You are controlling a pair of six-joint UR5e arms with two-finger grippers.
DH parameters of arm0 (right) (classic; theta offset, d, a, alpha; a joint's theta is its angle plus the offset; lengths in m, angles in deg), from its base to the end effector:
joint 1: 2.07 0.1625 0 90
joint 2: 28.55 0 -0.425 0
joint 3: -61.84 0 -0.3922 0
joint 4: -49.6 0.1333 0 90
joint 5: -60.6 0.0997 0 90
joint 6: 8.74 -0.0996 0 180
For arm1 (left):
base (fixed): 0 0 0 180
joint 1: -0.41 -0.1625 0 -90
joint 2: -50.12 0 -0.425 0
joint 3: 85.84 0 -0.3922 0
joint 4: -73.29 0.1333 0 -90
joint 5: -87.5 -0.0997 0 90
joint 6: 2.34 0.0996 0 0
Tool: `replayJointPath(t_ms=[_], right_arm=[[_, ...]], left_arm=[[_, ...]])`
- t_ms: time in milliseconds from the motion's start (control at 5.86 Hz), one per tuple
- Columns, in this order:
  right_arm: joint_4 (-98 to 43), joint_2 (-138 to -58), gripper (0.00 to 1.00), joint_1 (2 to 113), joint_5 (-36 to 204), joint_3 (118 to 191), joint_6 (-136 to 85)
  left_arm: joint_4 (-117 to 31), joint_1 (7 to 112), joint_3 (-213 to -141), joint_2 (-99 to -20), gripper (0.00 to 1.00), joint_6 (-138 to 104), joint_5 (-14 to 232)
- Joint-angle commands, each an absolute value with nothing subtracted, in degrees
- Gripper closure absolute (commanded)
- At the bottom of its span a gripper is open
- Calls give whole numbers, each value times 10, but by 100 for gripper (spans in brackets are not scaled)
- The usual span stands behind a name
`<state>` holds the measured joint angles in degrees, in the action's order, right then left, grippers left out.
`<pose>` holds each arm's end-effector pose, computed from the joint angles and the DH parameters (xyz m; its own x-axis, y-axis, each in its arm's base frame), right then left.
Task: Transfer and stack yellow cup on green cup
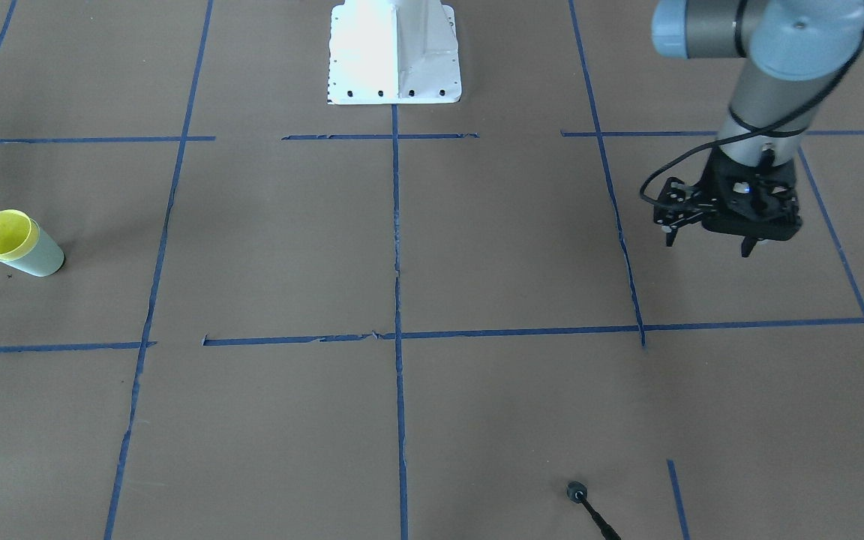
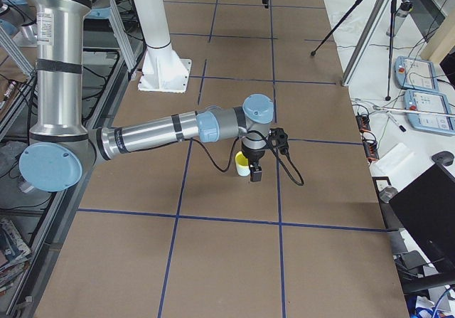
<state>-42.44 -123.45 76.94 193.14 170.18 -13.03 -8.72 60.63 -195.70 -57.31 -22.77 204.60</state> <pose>-0.0224 -0.4616 0.5470 0.7098 -0.1989 0.6757 0.1342 0.9799 0.1475 0.2066 -0.5381 0.3589 0.7715 0.3314 -0.5431 -0.1748 0.9312 0.3199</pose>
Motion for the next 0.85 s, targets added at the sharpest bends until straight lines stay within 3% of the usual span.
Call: replayJointPath(t_ms=[0,341,683], right_arm=[[-422,-1254,0,778,1933,1701,-126],[-424,-1274,0,839,1948,1700,-127],[-425,-1290,0,854,1953,1702,-130]], left_arm=[[-97,724,-1947,-472,0,-93,2148],[-99,831,-1912,-404,0,-34,2200],[-99,837,-1910,-340,0,-11,2214]])
